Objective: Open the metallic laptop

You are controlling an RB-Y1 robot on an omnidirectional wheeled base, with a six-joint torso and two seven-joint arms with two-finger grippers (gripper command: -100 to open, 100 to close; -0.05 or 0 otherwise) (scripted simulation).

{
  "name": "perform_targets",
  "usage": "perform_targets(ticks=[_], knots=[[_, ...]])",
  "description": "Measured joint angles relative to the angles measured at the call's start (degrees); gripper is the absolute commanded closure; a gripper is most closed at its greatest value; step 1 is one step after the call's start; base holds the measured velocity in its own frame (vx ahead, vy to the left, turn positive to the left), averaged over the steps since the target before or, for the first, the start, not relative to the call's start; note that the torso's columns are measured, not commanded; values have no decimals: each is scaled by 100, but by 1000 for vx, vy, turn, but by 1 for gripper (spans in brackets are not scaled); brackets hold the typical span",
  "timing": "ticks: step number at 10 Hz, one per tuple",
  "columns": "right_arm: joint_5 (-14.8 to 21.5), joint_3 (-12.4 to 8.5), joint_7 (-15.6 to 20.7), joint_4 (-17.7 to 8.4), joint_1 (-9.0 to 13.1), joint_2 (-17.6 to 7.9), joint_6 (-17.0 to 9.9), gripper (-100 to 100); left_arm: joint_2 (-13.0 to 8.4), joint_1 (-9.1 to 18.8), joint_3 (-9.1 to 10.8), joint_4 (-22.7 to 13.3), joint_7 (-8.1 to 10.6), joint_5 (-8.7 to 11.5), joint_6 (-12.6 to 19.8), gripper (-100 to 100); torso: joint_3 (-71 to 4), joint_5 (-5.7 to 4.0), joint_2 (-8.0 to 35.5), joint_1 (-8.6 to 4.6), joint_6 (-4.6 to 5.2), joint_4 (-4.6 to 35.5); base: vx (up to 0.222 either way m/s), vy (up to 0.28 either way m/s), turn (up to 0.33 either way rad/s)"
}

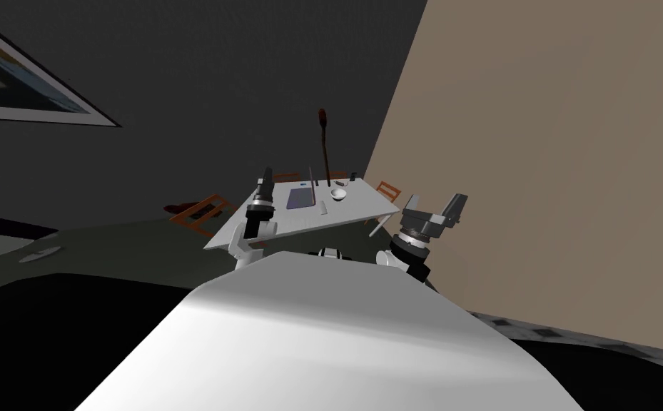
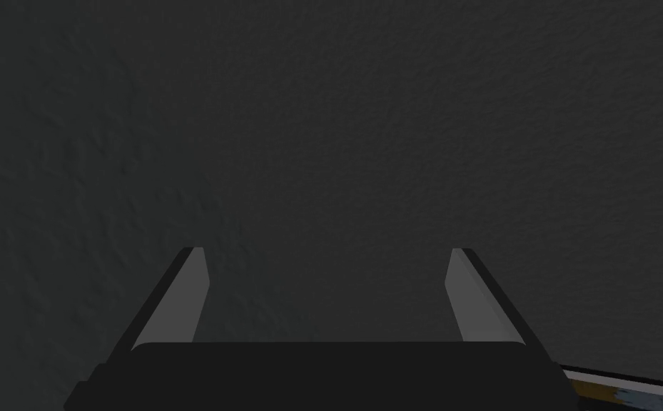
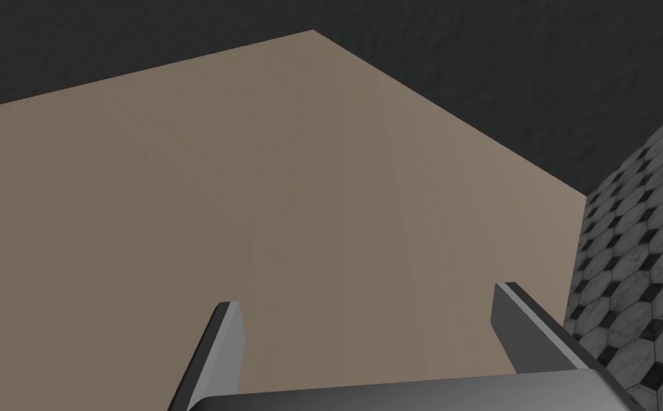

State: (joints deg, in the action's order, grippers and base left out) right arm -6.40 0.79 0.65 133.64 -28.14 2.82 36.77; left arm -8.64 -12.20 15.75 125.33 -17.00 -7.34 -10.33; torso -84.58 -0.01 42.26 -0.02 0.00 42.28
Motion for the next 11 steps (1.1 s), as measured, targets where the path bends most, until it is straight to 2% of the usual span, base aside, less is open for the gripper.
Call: perform_targets(ticks=[2, 5, 9, 11], knots=[[0, 0, 0, 0, 0, 0, 0, 0, 12, 194, 188, -167, -136, -96, 219, -100, -2, 1, -2, 3, 0, -1, 10, -70, -71], [0, 0, 0, 0, 0, 0, 0, 0, -19, 374, 375, -263, -237, -199, 550, -100, 0, 0, -1, -1, 1, 0, 19, -68, -105], [0, 0, 0, 0, -1, 0, 0, 0, -50, 663, 664, -678, -415, -487, 1030, -100, -1, -1, -2, -3, 0, 0, 40, -116, -100], [0, 0, 0, 0, -1, 0, 0, 0, -134, 664, 845, -941, -414, -597, 1173, -100, -3, 2, -4, 5, 0, -1, 75, -109, -93]])
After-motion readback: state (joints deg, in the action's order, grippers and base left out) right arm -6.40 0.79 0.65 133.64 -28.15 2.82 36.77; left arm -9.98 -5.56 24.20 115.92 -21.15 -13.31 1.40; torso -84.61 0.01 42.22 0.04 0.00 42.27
